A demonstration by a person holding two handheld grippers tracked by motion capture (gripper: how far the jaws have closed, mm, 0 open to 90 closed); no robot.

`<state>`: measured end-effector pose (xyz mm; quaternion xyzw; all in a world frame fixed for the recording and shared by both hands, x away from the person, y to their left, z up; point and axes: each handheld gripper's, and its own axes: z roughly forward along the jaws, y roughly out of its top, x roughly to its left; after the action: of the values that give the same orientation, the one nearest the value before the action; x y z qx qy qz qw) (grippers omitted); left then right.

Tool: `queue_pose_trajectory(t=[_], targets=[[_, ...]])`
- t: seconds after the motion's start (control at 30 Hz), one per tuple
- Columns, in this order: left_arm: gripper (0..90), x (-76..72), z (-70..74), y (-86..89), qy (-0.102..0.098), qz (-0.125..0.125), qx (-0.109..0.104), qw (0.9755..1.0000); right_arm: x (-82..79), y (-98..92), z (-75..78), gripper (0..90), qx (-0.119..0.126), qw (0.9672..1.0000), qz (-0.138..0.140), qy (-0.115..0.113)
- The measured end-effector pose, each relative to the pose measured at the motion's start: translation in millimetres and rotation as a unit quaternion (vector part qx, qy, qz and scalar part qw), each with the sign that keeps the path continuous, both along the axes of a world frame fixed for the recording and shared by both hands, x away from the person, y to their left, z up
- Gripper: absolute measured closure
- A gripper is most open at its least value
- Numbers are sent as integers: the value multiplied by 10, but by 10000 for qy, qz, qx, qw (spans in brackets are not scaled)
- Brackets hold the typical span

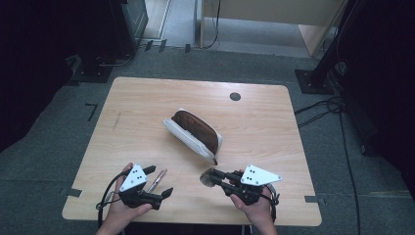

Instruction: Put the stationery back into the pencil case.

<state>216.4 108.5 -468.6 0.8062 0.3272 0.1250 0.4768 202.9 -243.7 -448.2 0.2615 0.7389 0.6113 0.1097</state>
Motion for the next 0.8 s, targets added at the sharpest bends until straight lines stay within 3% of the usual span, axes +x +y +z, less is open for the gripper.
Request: queue_pose_trajectory(t=[0.17, 0.27, 0.4, 0.43, 0.53, 0.57, 0.67, 0.7, 0.8], targets=[[30, 45, -4, 197, 33, 304, 21, 9995, 1, -62, 45, 787, 61, 9998, -170, -44], [30, 85, -18, 351, 90, 584, 3, 9983, 3, -99, 73, 787, 64, 9996, -250, -62], [30, 126, -49, 529, 61, 960, 163, 9952, 18, -149, 101, 787, 105, 9992, -393, -59], [30, 126, -49, 529, 61, 960, 163, 9952, 25, -163, 108, 787, 103, 9990, -427, -72], [30, 174, -97, 736, 122, 1336, 177, 9908, 43, -190, 131, 787, 96, 9985, -528, -73], [30, 174, -97, 736, 122, 1336, 177, 9908, 53, -199, 141, 787, 101, 9984, -557, -81], [30, 214, -158, 896, 200, 1617, 285, 9862, 73, -219, 169, 787, 104, 9979, -630, -104], [30, 214, -158, 896, 200, 1617, 285, 9862, 85, -227, 182, 787, 95, 9977, -662, -126], [30, 242, -222, 995, 265, 1877, 459, 9808, 114, -242, 215, 787, 72, 9969, -771, -122]])
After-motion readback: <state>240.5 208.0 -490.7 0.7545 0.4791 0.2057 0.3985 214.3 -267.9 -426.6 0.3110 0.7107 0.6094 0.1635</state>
